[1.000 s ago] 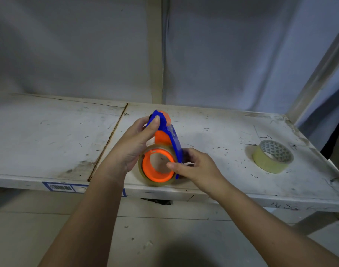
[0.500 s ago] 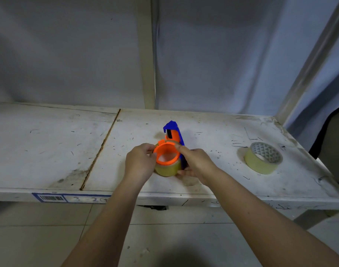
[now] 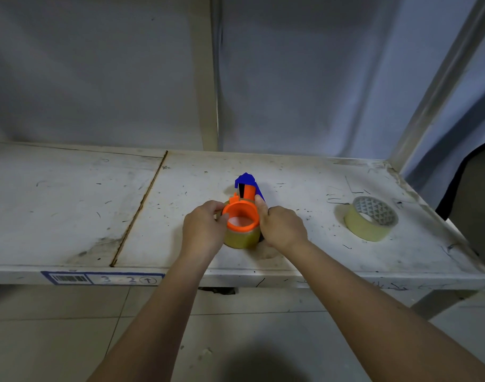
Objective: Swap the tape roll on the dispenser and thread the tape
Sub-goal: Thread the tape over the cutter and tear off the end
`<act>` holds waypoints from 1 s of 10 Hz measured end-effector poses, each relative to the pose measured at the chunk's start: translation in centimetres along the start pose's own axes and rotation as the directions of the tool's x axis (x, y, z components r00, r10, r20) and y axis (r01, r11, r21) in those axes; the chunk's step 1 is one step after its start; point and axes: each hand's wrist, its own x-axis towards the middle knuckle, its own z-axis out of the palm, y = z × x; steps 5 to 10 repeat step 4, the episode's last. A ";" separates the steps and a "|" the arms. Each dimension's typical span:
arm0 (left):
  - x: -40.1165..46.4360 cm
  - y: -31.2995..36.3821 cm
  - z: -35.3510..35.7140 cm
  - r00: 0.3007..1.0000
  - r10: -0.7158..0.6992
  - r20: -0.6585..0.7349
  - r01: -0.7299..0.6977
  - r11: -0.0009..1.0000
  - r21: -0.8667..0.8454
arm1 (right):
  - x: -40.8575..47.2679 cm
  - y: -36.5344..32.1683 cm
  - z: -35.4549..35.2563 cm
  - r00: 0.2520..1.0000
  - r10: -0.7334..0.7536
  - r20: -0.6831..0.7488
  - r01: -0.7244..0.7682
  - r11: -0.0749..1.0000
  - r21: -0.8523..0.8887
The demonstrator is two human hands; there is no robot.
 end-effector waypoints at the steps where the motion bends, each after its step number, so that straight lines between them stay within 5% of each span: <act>1: -0.1 -0.1 0.1 1.000 0.014 0.008 -0.014 1.000 0.003 | -0.4 0.1 0.0 1.000 -0.028 -0.011 0.028 1.000 -0.007; 10: -0.5 0.2 0.0 0.999 0.050 -0.007 -0.050 0.999 0.015 | -1.1 -0.1 -0.2 0.999 -0.032 0.004 0.032 0.999 0.001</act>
